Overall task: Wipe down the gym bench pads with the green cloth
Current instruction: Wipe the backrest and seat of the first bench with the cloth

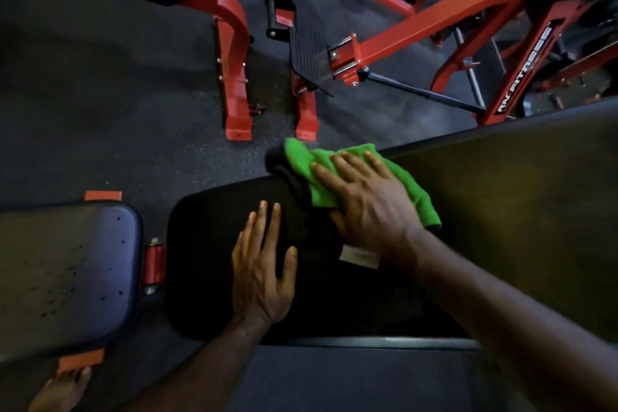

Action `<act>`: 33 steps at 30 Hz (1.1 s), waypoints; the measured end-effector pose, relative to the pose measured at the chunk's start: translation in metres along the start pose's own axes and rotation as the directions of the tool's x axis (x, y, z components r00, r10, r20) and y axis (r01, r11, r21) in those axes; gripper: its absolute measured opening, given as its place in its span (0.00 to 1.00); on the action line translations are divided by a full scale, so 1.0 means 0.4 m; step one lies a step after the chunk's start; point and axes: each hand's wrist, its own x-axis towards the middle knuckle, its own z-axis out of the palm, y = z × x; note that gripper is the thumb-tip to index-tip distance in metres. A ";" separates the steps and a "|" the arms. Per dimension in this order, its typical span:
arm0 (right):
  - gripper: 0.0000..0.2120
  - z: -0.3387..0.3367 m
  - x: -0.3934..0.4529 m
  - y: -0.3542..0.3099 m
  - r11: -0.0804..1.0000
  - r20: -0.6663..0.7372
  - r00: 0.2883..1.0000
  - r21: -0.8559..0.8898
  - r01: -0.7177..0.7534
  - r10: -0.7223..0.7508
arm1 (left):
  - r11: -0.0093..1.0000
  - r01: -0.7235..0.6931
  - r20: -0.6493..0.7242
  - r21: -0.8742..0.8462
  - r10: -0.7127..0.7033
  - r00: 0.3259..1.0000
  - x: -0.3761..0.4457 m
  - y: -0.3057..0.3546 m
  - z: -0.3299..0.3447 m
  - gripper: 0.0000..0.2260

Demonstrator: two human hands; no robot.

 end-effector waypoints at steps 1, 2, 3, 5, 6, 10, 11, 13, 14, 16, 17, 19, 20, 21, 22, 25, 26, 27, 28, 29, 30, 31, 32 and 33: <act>0.32 -0.011 0.011 0.038 1.000 -0.033 0.999 -0.014 -0.022 0.021 | 1.000 0.004 0.000 0.002 -0.004 1.000 0.001 0.001 0.001 0.30; 0.28 -0.029 0.026 0.077 0.992 -0.085 0.989 -0.032 -0.124 0.121 | 1.000 0.010 0.005 0.002 -0.011 1.000 0.003 0.002 0.000 0.30; 0.23 -0.055 0.043 0.111 0.964 -0.100 0.961 -0.051 -0.262 0.256 | 1.000 0.018 0.014 -0.003 -0.018 1.000 0.004 0.005 -0.001 0.30; 0.19 -0.089 0.080 0.148 0.878 -0.060 0.882 -0.081 -0.472 0.468 | 1.000 0.022 0.024 -0.013 -0.022 0.999 0.003 0.007 -0.004 0.30; 0.17 -0.091 0.089 0.142 0.866 -0.068 0.869 -0.072 -0.494 0.490 | 1.000 0.020 0.021 -0.014 -0.020 1.000 0.001 0.008 -0.007 0.30; 0.25 -0.034 0.007 0.013 0.972 -0.050 0.975 0.097 -0.212 0.218 | 1.000 0.001 0.008 0.013 -0.001 1.000 0.001 0.006 -0.005 0.30; 0.31 -0.021 -0.036 -0.017 0.987 0.011 0.993 0.107 -0.119 0.119 | 1.000 0.009 -0.002 0.011 -0.009 1.000 0.002 0.002 -0.001 0.30; 0.36 -0.003 -0.126 -0.046 0.995 0.106 0.994 0.097 0.006 -0.016 | 1.000 0.005 -0.033 0.001 -0.005 0.999 -0.002 -0.007 0.010 0.28; 0.35 0.002 -0.159 -0.044 0.996 0.108 0.994 0.085 0.026 -0.035 | 1.000 -0.019 -0.060 0.008 0.019 0.998 -0.006 -0.010 0.014 0.27; 0.31 0.000 -0.182 -0.023 0.997 0.029 0.998 0.033 -0.064 0.063 | 0.999 -0.039 -0.084 0.007 0.039 0.996 -0.005 -0.007 0.013 0.28; 0.30 0.000 -0.175 -0.014 0.984 -0.011 0.984 0.043 -0.175 0.176 | 1.000 -0.023 -0.067 0.007 0.023 0.998 -0.001 -0.004 0.010 0.29; 0.32 -0.001 -0.156 -0.027 0.922 -0.054 0.925 0.116 -0.369 0.377 | 1.000 -0.015 -0.033 0.003 0.015 0.999 0.001 0.008 0.001 0.29; 0.35 0.006 -0.156 -0.059 0.908 -0.056 0.915 0.162 -0.387 0.400 | 1.000 -0.018 -0.029 0.000 0.018 0.999 0.000 0.010 -0.001 0.29; 0.37 0.019 -0.170 -0.103 0.919 -0.040 0.933 0.194 -0.344 0.358 | 1.000 -0.016 -0.026 -0.008 0.016 1.000 -0.001 0.004 0.004 0.29; 0.39 0.038 -0.198 -0.149 0.946 -0.018 0.965 0.202 -0.252 0.261 | 1.000 -0.012 -0.032 -0.024 0.011 0.999 -0.001 -0.001 0.002 0.30; 0.39 0.057 -0.306 -0.190 0.985 0.104 0.995 0.168 -0.032 0.015 | 0.994 -0.087 -0.107 -0.071 0.079 0.991 -0.003 -0.016 0.018 0.33; 0.39 0.054 -0.335 -0.169 0.990 0.118 0.993 0.139 -0.021 0.004 | 0.990 -0.075 -0.103 -0.119 0.062 0.993 -0.004 -0.013 0.016 0.35; 0.39 0.045 -0.353 -0.140 0.992 0.116 0.992 0.111 -0.067 0.054 | 0.987 -0.059 -0.083 -0.147 0.047 0.995 0.001 -0.008 0.010 0.34; 0.39 0.032 -0.363 -0.109 0.983 0.085 0.986 0.102 -0.151 0.143 | 0.989 -0.052 -0.066 -0.135 0.044 0.997 0.004 0.000 0.002 0.33; 0.40 0.018 -0.363 -0.086 0.961 0.044 0.968 0.121 -0.250 0.246 | 0.995 -0.049 -0.055 -0.083 0.045 0.997 0.005 0.003 -0.003 0.33; 0.41 0.009 -0.357 -0.077 0.927 0.013 0.938 0.154 -0.343 0.345 | 0.998 -0.043 -0.044 -0.042 0.041 0.998 0.004 0.007 -0.003 0.32; 0.43 0.004 -0.345 -0.090 0.891 -0.001 0.908 0.190 -0.411 0.419 | 0.999 -0.033 -0.037 -0.023 0.032 0.999 0.002 0.008 -0.001 0.31; 0.45 0.006 -0.334 -0.123 0.872 -0.009 0.892 0.218 -0.439 0.452 | 1.000 -0.021 -0.033 -0.018 0.020 0.999 0.000 0.008 -0.002 0.30; 0.47 0.017 -0.329 -0.166 0.875 0.002 0.902 0.241 -0.419 0.432 | 1.000 -0.019 -0.035 -0.013 0.019 0.999 0.000 0.007 0.002 0.30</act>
